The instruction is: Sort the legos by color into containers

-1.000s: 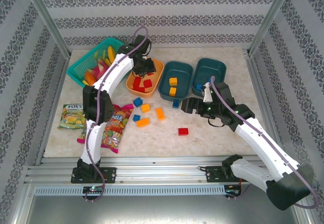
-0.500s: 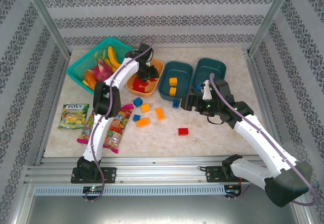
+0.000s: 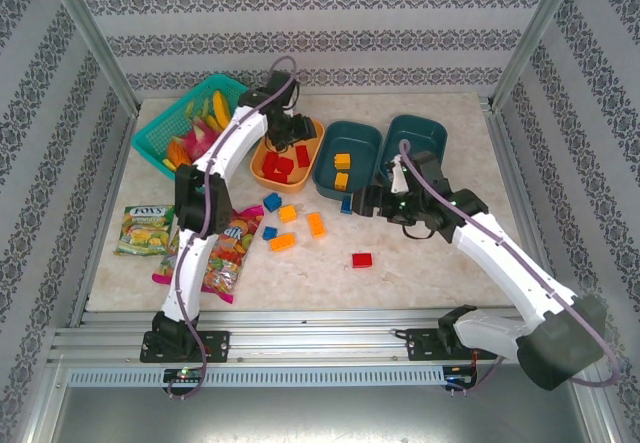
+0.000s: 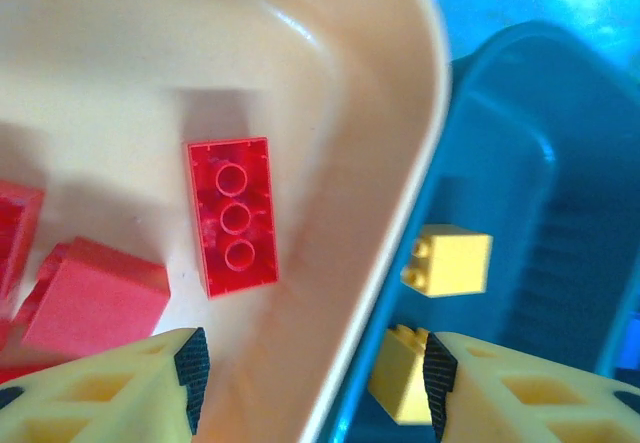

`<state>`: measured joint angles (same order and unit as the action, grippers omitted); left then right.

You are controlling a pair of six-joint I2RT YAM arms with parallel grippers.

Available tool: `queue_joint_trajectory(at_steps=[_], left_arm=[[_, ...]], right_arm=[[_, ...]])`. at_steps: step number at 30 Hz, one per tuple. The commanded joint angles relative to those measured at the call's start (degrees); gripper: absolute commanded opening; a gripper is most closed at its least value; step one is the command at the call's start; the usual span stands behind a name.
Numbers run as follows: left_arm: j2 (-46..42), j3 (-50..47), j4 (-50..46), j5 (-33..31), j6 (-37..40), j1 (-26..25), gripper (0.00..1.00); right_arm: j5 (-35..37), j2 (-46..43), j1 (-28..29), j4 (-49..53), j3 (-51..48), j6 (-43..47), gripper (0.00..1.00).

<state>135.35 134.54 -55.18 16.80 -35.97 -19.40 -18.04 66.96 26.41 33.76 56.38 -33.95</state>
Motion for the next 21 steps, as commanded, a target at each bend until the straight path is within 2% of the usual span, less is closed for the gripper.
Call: queue_joint_trajectory(at_steps=[1,5,12,16,21], left_arm=[[-10.94,-5.22,-0.10,-2.06,-3.39,0.18,0.64],[-25.32,-25.32,8.07,-0.53,-7.37,-0.43,0.68],[-53.88,-60.90,18.84,-0.08,-14.48,-1.69,0.77],[-68.19,-74.99,19.61,-0.84,-17.11,-3.45,0.81],[-81.82,-84.87,18.42,-1.49,-20.47,-3.89,0.84]], right_arm=[[5.45,4.01,4.33,2.54,3.67,3.19,0.84],[10.54,12.25,9.58,4.41,7.78,5.00,0.78],[15.02,30.52,15.99,8.39,18.97,7.76,0.75],[17.33,38.53,17.93,8.74,23.99,8.53,0.74],[19.17,47.24,18.85,11.11,30.04,8.46,0.73]])
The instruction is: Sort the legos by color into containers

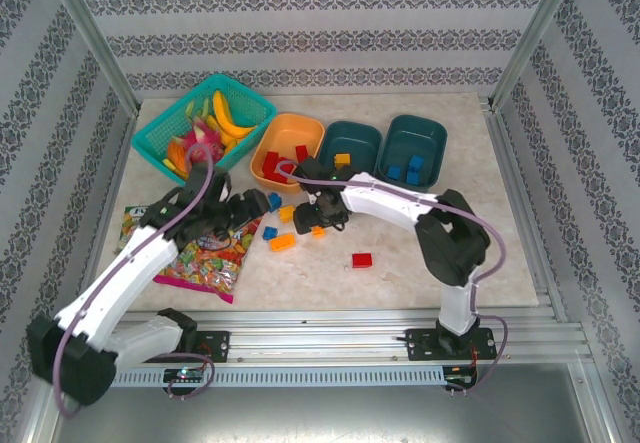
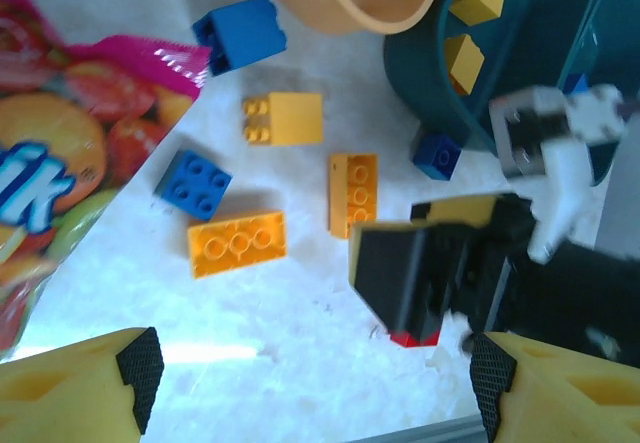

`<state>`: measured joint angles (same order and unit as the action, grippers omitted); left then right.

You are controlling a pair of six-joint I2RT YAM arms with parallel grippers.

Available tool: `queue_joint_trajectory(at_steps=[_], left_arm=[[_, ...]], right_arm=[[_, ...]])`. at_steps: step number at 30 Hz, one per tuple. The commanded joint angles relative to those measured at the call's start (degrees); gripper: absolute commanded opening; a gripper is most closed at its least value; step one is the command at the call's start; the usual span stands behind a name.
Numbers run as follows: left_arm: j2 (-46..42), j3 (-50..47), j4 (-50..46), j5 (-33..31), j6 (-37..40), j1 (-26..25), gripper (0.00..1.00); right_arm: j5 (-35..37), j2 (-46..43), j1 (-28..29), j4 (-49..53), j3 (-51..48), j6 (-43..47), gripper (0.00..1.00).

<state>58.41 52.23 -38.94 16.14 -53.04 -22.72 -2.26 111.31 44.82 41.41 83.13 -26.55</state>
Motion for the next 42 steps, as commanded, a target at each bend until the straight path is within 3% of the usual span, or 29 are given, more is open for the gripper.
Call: queue_joint_trajectory(at_steps=[1,8,12,15,20,25,37,42], left_arm=[[-6.85,-3.65,1.87,-0.98,-3.73,-0.57,0.84],[-11.50,-5.20,0.00,-0.75,-4.04,-0.66,0.85],[-11.43,-4.98,1.36,-0.07,-4.01,-0.66,0.85],[-10.57,-4.77,4.30,1.88,-3.59,-0.66,0.84],[-5.36,-1.82,10.54,5.77,-1.63,-2.53,0.84],[3.58,3.20,17.38,7.36,-0.75,-5.03,0.84],[20.57,15.66,24.70,7.92,-0.08,-5.49,0.83],[23.01,17.10,24.58,7.73,-0.12,-5.54,0.83]], right_arm=[[4.06,4.28,0.53,4.01,4.03,0.85,0.72],[6.36,9.10,0.54,4.27,5.71,0.88,0.58],[7.15,9.45,0.55,4.14,6.25,0.86,0.38],[8.26,6.55,0.54,4.14,5.76,0.66,0.30],[10.16,-2.30,-1.96,4.75,4.67,-0.31,0.28],[9.46,-4.90,-8.94,5.56,6.22,-1.23,0.28],[11.09,16.72,-20.08,16.68,30.72,-5.53,0.28],[10.36,21.92,-21.16,18.42,35.61,-5.54,0.38]])
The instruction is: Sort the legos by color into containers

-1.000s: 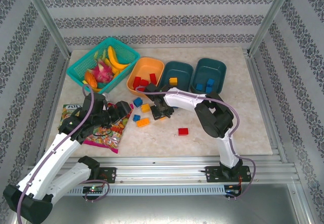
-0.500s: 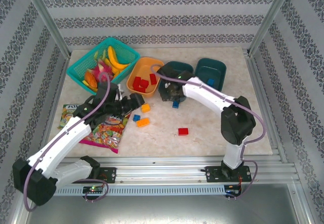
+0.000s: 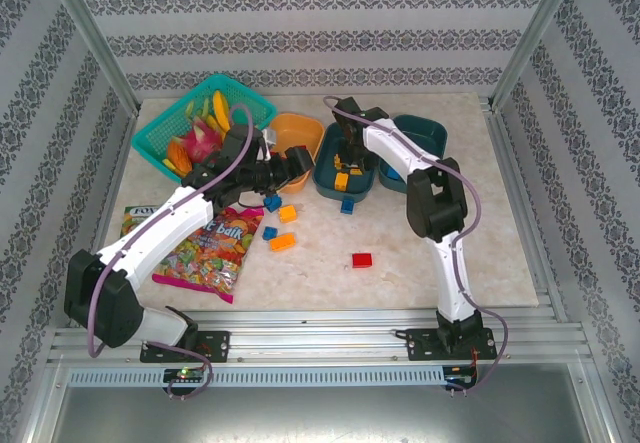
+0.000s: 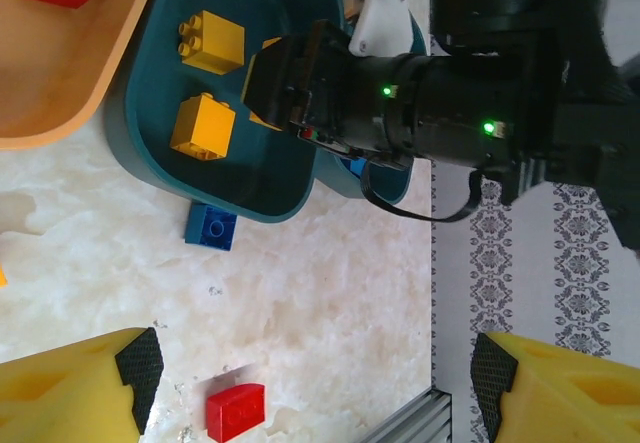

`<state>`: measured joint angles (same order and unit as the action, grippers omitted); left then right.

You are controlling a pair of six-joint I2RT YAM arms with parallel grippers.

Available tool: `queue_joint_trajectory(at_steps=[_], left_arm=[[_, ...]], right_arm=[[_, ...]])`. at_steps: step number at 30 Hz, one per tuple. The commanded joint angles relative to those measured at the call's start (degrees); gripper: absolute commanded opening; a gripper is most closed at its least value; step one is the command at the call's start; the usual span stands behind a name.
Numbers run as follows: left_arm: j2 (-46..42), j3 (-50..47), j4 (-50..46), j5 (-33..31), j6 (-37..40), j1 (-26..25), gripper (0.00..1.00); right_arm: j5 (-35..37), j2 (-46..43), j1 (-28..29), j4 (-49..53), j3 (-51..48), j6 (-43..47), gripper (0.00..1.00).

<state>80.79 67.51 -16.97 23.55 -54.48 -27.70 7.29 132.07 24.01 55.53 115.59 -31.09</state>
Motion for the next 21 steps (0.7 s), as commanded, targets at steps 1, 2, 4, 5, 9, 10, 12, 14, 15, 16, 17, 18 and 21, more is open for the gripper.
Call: queue_joint_trajectory(at_steps=[1,2,4,5,9,10,12,14,15,16,17,18,21], left_arm=[[0.85,1.97,2.23,0.03,1.30,-0.56,0.83],[0.83,2.15,1.70,-0.30,1.39,-0.51,0.83],[0.64,2.18,0.93,-0.75,1.48,-0.51,0.83],[0.48,2.19,0.35,-0.98,1.57,-0.51,0.83],[-0.18,2.28,-1.52,-1.81,1.84,-0.51,0.83],[-0.37,2.41,-2.37,-2.25,1.90,-0.53,0.83],[-0.75,3.26,-5.40,-3.69,2.14,-0.51,0.82],[-1.28,4.42,-9.31,-5.82,2.57,-0.51,0.82],[-1.70,4.70,-10.74,-6.76,2.70,-0.51,0.81],[-2.25,4.96,-12.68,-7.92,2.74,-0.51,0.81],[-2.90,5.10,-14.38,-9.28,2.88,-0.53,0.81],[-3.46,5.10,-15.95,-10.28,2.95,-0.51,0.81],[-5.78,4.32,-20.03,-12.95,3.24,-0.55,0.81]], right_arm=[[0.57,1.58,-0.50,4.50,3.66,-1.14,0.43],[0.28,1.78,-0.54,4.73,4.01,-1.16,0.46],[-0.09,1.41,-0.46,4.61,4.20,-0.96,0.53],[-0.02,0.87,-0.30,4.36,4.16,-0.79,0.56],[-0.15,-2.21,0.29,3.64,4.39,-0.34,0.63],[-0.32,-3.41,0.47,3.39,4.38,-0.36,0.63],[-1.00,-5.94,0.68,2.65,4.15,-0.30,0.63],[-1.78,-9.27,1.23,1.54,3.28,-0.11,0.63],[-2.06,-10.77,1.50,0.90,2.61,0.06,0.63],[-2.10,-12.58,2.01,0.27,1.71,0.40,0.63],[-2.13,-14.48,2.53,-0.33,0.38,0.77,0.62],[-2.21,-15.99,3.05,-0.84,-0.99,1.05,0.62],[-2.44,-21.58,5.37,-2.71,-7.83,1.25,0.60]])
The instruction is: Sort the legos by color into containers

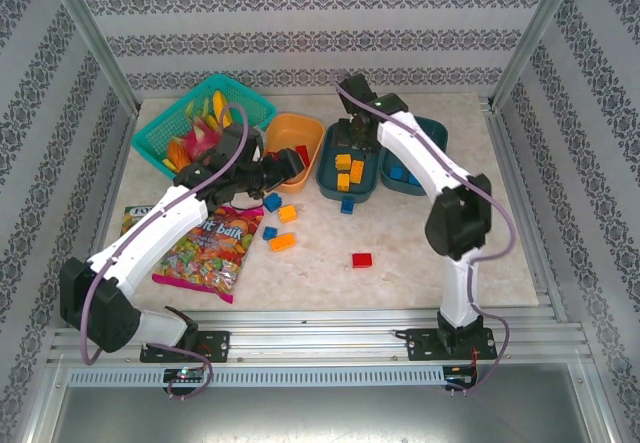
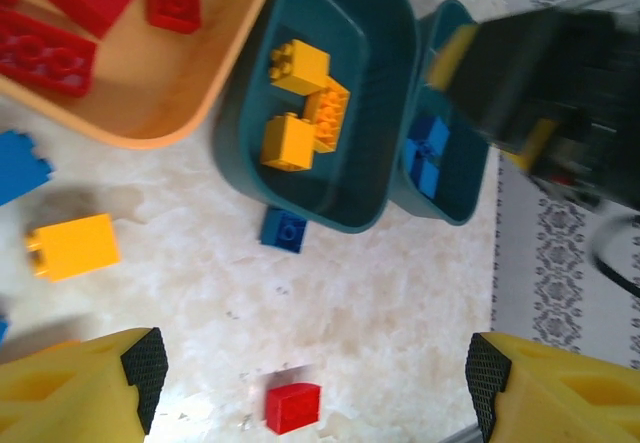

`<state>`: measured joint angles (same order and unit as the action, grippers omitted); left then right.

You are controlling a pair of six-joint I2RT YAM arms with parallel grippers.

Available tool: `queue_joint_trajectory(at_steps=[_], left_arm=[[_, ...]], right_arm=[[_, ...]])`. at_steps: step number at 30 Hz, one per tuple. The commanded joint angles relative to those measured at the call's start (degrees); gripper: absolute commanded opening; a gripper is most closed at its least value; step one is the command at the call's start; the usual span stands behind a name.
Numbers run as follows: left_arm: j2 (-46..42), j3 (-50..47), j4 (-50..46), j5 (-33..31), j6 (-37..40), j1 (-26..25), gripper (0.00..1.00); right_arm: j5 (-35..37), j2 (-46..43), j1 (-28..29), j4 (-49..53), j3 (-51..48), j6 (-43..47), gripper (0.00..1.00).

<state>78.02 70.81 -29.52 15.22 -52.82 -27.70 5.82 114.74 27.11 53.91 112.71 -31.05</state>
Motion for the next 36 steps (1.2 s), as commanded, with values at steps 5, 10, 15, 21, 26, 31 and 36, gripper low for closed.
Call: queue_joint_trajectory(at_steps=[5,10,15,21,26,31,36], left_arm=[[-9.51,-3.50,-13.98,-10.92,0.74,-0.51,0.80],[-18.77,-10.28,-19.57,-16.94,-3.07,-0.51,0.79],[-24.73,-15.40,-18.53,-13.83,-3.93,-0.51,0.79],[-26.74,-20.35,-6.74,-4.45,-1.76,-1.91,0.78],[-26.69,-20.64,-4.77,-3.84,-2.04,-2.44,0.78],[-26.66,-20.14,-4.59,-3.60,-1.44,-2.64,0.78],[-26.90,-20.07,-4.14,-3.36,-1.41,-2.71,0.78]], right_arm=[[-3.63,-13.60,10.17,-9.73,-22.32,1.12,0.59],[-11.37,-13.69,18.10,-18.11,-30.52,2.44,0.57],[-3.63,-11.62,20.52,-14.27,-31.75,-1.19,0.59],[2.73,-14.10,17.17,-16.29,-40.98,-8.54,0.71],[7.29,-12.21,14.73,-19.60,-43.18,-10.19,0.80],[7.82,-9.97,12.57,-24.15,-44.57,-10.62,0.82],[8.49,-6.96,11.44,-27.12,-43.73,-9.82,0.78]])
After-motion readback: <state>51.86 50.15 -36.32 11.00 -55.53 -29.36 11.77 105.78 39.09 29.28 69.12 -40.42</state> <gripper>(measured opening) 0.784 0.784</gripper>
